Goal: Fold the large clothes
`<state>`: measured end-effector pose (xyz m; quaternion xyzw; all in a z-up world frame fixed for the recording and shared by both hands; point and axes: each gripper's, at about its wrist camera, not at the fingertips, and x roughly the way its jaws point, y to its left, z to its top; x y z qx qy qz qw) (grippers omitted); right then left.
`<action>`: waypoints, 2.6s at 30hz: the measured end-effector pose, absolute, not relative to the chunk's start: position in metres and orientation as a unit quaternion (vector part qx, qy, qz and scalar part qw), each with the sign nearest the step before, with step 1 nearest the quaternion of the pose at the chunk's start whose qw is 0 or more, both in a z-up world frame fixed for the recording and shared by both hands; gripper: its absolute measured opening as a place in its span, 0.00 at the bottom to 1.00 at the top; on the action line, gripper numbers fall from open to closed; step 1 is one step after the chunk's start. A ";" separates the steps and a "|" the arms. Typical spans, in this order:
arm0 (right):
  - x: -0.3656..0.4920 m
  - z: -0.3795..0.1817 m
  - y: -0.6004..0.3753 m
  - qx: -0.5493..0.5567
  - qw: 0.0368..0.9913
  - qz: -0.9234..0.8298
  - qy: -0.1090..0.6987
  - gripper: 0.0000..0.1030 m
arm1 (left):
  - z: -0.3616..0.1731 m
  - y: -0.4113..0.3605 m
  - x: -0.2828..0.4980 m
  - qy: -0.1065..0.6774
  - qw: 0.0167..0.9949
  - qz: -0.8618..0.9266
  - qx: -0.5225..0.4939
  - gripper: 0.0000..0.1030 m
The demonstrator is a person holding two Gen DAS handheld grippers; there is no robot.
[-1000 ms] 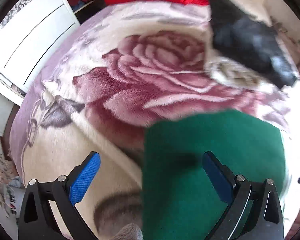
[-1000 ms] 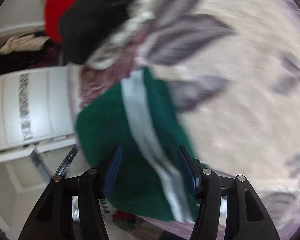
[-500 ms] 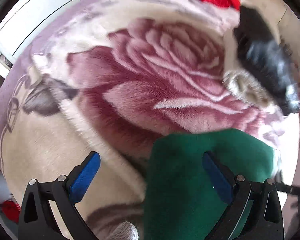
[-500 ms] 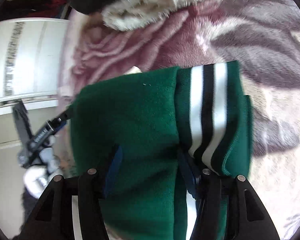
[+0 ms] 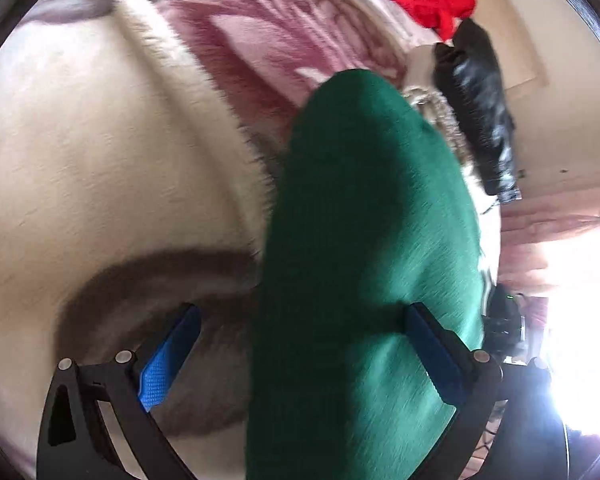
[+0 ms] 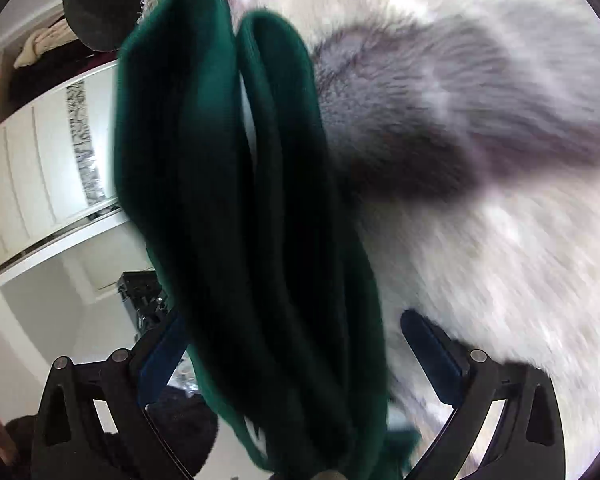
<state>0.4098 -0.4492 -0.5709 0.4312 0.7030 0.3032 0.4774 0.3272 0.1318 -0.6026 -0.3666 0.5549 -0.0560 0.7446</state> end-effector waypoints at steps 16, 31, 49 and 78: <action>0.414 -0.540 -0.422 0.500 0.481 0.315 0.648 0.51 | -0.562 0.111 0.365 0.539 0.761 -0.146 -0.331 0.41; 0.502 -0.341 -0.474 0.518 0.581 0.307 0.547 0.51 | -0.382 0.080 0.526 0.476 0.807 -0.226 -0.267 0.41; 0.812 -0.409 -0.535 0.510 0.597 0.224 0.578 0.54 | -0.470 0.059 0.766 0.543 0.775 -0.226 -0.229 0.53; 0.578 -0.180 -0.422 0.050 0.816 -0.138 0.558 1.00 | -0.310 0.015 0.574 0.460 0.888 0.007 0.019 0.98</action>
